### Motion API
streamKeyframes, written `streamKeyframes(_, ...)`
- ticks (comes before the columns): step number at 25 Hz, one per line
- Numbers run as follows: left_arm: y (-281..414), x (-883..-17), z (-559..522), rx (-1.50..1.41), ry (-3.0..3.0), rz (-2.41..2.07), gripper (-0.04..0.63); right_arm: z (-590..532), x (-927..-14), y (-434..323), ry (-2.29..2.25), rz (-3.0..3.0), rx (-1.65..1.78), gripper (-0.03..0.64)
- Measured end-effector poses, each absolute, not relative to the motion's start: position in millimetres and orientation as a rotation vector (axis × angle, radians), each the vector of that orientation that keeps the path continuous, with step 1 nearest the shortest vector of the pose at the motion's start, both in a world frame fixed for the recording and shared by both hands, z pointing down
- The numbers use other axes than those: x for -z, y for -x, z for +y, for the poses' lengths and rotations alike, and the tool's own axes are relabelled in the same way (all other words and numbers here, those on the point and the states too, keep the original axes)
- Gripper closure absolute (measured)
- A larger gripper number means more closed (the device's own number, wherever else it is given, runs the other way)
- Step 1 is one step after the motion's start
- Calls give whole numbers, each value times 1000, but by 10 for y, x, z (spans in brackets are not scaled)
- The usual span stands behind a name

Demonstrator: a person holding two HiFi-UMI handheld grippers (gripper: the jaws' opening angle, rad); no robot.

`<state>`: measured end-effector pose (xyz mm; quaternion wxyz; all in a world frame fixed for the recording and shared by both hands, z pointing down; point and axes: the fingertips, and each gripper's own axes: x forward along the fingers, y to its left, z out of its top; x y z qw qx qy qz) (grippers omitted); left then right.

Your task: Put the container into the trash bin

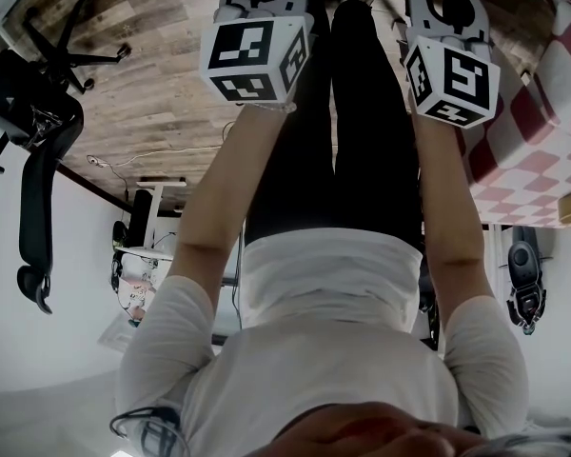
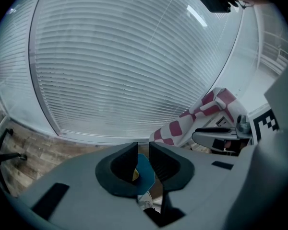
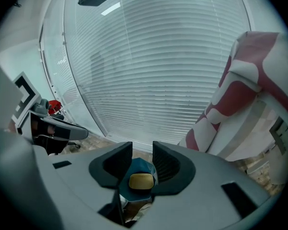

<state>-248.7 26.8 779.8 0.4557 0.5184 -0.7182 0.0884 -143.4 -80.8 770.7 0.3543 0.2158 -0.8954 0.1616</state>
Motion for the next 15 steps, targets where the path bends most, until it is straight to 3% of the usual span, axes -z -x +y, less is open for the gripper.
streamKeyframes(15, 2518, -7105, 45, -182, -1366, -1787, 531, -872, -6936, 1749, -482, -2419, -356, 497)
